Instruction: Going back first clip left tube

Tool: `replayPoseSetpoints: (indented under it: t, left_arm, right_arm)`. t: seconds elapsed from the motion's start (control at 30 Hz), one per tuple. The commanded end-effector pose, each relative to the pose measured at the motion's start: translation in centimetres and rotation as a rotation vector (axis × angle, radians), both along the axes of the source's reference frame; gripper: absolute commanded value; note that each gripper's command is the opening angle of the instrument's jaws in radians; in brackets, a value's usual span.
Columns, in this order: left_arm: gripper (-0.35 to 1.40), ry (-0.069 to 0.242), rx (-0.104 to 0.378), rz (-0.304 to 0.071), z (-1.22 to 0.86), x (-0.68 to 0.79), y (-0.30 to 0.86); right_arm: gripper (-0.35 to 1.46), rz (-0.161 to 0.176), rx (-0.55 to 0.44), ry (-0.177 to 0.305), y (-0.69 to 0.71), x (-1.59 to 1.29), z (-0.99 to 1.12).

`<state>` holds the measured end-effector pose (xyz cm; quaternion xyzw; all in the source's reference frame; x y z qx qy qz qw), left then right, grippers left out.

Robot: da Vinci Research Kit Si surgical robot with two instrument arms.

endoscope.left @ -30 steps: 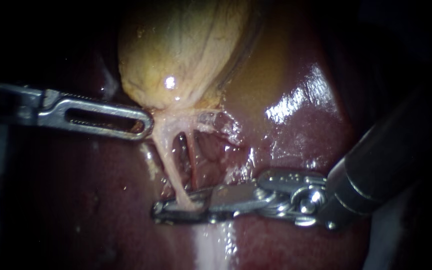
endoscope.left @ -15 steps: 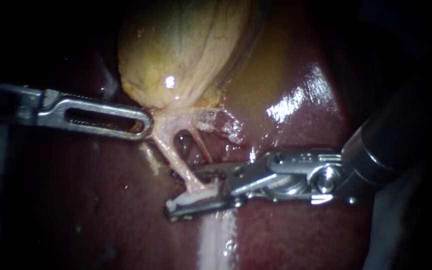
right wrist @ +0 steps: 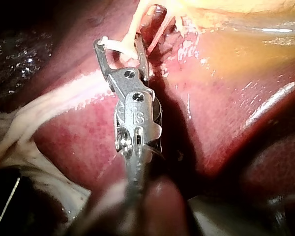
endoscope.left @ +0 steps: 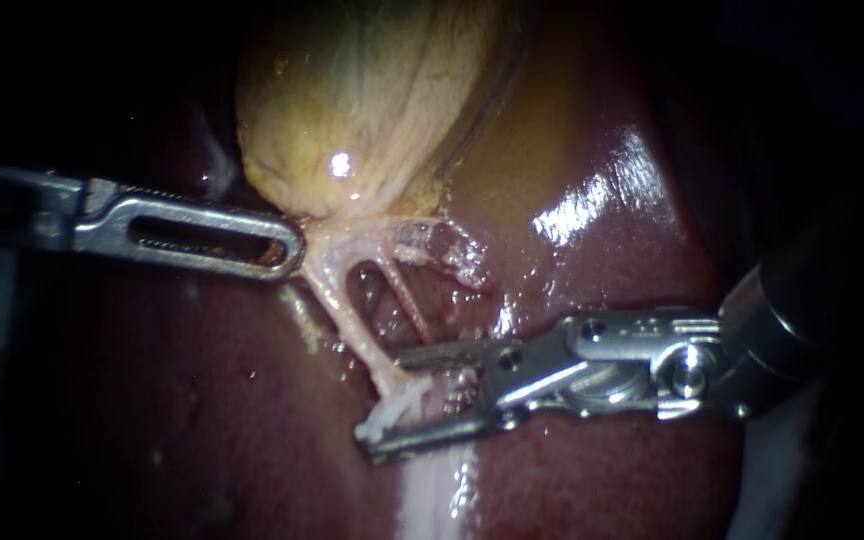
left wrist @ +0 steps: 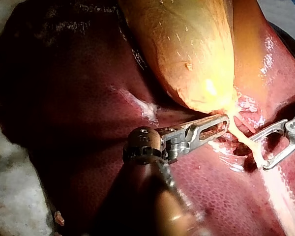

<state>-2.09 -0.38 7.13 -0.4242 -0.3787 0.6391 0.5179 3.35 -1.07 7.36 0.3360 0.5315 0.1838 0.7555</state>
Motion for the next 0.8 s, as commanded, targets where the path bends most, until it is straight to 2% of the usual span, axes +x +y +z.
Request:
replayPoseSetpoints:
  t: [0.03, 0.47, 0.6, 0.8]
  left_arm:
    - [-0.35, 0.0, 0.0, 0.0, 0.0, 0.0, 0.0]
    - [-0.35, 0.0, 0.0, 0.0, 0.0, 0.0, 0.0]
    - [-0.35, 0.0, 0.0, 0.0, 0.0, 0.0, 0.0]
    - [-0.35, 0.0, 0.0, 0.0, 0.0, 0.0, 0.0]
  right_arm:
    - [0.49, 0.001, -0.004, 0.0, 0.02, -0.01, 0.01]
    - [0.49, 0.016, -0.017, -0.005, 0.18, -0.21, -0.07]
    - [0.49, 0.026, -0.035, -0.004, 0.3, -0.37, -0.18]
    - [0.49, 0.019, -0.09, 0.015, 0.52, -0.7, -0.39]
